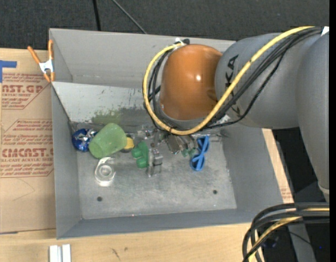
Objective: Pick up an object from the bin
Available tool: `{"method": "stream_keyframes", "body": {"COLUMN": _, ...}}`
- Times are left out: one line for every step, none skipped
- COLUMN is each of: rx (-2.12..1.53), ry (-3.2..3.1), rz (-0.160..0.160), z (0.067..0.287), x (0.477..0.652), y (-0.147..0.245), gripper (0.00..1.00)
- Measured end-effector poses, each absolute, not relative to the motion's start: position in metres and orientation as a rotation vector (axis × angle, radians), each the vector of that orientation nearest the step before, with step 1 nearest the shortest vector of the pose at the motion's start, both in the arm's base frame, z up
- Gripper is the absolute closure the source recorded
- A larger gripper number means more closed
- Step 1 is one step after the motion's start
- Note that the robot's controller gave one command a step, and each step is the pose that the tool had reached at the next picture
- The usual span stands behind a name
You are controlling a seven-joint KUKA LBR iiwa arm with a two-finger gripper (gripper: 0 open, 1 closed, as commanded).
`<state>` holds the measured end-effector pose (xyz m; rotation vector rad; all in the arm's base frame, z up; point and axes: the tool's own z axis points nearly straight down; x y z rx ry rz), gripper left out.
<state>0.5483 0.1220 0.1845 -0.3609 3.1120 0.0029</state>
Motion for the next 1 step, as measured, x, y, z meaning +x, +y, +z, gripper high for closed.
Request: {"method": "stream_keyframes", "body": {"rx": -0.362, "ry": 3.111, "rz": 0.0, "z": 0.2436, "x": 0.5522, "y": 0.1127, "gripper": 1.0}}
